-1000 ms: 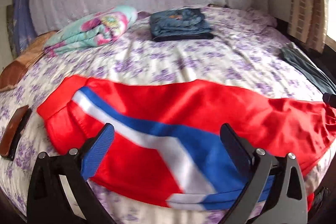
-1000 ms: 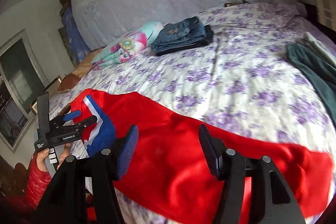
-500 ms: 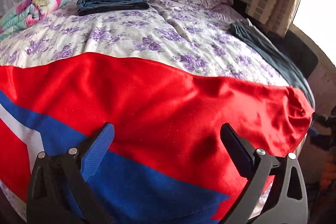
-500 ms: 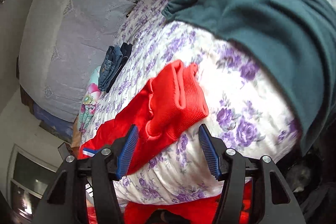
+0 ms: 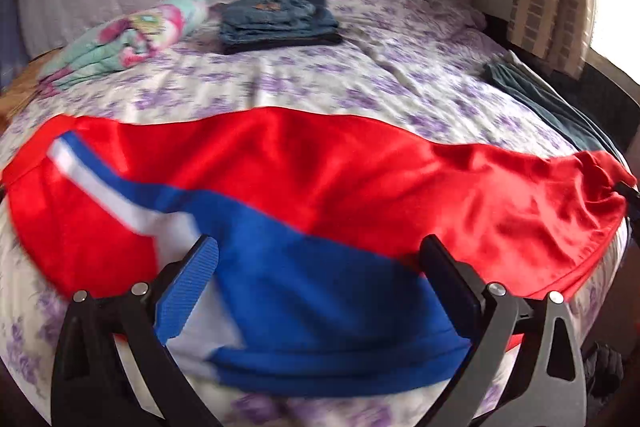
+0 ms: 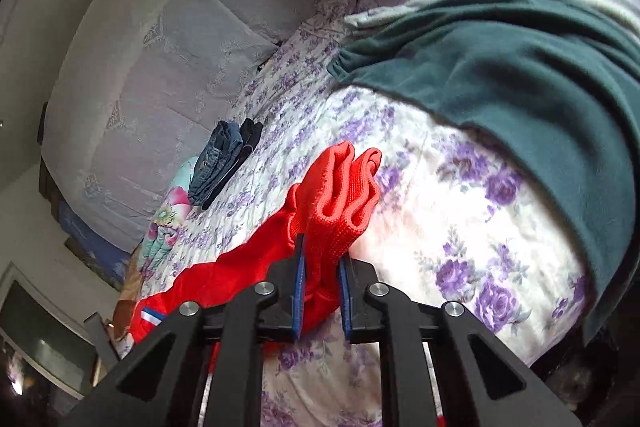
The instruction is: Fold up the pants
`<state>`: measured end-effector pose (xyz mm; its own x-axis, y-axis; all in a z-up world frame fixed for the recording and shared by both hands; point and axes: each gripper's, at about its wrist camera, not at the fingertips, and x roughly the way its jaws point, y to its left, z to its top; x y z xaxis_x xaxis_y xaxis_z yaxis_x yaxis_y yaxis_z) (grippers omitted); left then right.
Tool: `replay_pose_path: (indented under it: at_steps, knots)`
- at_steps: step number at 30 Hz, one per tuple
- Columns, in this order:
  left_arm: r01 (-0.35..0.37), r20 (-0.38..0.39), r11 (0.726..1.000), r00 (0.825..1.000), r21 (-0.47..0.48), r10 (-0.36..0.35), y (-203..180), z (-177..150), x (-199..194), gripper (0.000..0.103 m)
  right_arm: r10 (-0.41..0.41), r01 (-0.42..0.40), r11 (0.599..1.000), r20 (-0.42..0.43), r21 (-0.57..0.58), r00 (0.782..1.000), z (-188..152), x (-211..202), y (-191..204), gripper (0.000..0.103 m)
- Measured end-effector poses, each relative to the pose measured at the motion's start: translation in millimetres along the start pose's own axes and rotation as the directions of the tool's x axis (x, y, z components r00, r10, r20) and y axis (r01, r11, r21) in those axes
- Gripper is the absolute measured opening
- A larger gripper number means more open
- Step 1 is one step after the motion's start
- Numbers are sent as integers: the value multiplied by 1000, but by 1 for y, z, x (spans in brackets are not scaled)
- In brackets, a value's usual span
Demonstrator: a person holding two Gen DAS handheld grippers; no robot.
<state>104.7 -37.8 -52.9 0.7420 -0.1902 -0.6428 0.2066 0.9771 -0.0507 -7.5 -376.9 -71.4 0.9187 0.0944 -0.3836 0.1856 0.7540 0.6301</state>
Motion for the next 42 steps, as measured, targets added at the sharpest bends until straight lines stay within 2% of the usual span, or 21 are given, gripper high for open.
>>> replay_pose_path:
  at_steps: [3,6,10,12,14,16,17,18,19,21,22,25,27,28,29,30,31,33,36,39,42]
  knots:
    - [-41,42,986,998,-161,49,56,-12,-26,98,11,4,979,76,-203,997,11,-2,57,14]
    - [-83,51,959,994,-272,100,105,-23,-45,98,57,-18,909,82,-416,995,2,14,131,14]
    - [-110,74,926,987,-360,146,149,-35,-65,98,100,-92,774,-22,-627,995,-43,54,217,14]
    - [-99,94,916,985,-389,147,161,-40,-74,98,69,-100,685,-72,-722,995,-75,89,252,14]
    - [-97,100,910,984,-402,149,168,-40,-80,98,15,-160,622,-193,-767,981,-108,127,271,14]
    - [-92,116,909,982,-407,152,173,-39,-85,98,-68,-234,565,-327,-791,943,-143,154,277,27]
    - [-93,121,908,980,-410,155,176,-40,-88,98,-79,-238,532,-328,-813,941,-155,154,277,36]
    - [-93,124,907,980,-411,157,178,-40,-90,98,-59,-229,504,-297,-833,953,-160,145,279,46]
    - [-94,125,906,980,-412,158,180,-41,-90,98,-30,-256,493,-310,-831,950,-160,133,281,52]
    - [-94,117,901,981,-423,157,184,-42,-88,98,54,-313,507,-333,-803,941,-149,103,284,57]
    - [-91,110,898,982,-430,152,186,-43,-85,98,89,-309,515,-309,-800,947,-140,89,285,57]
    - [-72,93,893,988,-443,126,189,-46,-77,98,118,-193,560,-153,-806,981,-111,69,287,57]
    - [-80,91,898,987,-433,132,187,-46,-76,98,46,-96,593,-85,-799,995,-100,84,282,57]
    - [-79,91,901,987,-428,129,186,-45,-76,98,-18,-59,600,-87,-798,996,-100,102,277,57]
    - [-70,92,902,989,-426,120,186,-45,-76,98,-114,-32,596,-125,-802,986,-105,126,266,60]
    - [-58,91,902,990,-427,107,187,-46,-76,99,-203,-41,589,-197,-807,959,-115,150,253,62]
    - [-49,89,901,991,-432,97,188,-46,-75,98,-205,-66,609,-238,-790,949,-121,161,241,62]
    - [-33,86,894,993,-446,80,191,-46,-70,98,-169,-85,678,-267,-730,949,-109,154,234,69]
    - [-1,78,878,996,-478,43,198,-35,-61,99,-74,-149,727,-291,-671,954,-89,138,230,72]
    - [75,74,864,996,-497,-44,205,-14,-48,98,-4,-138,745,-211,-652,977,-70,115,224,89]
    - [110,39,840,994,-531,-106,217,3,-23,98,-11,-90,745,-147,-661,989,-57,108,212,91]
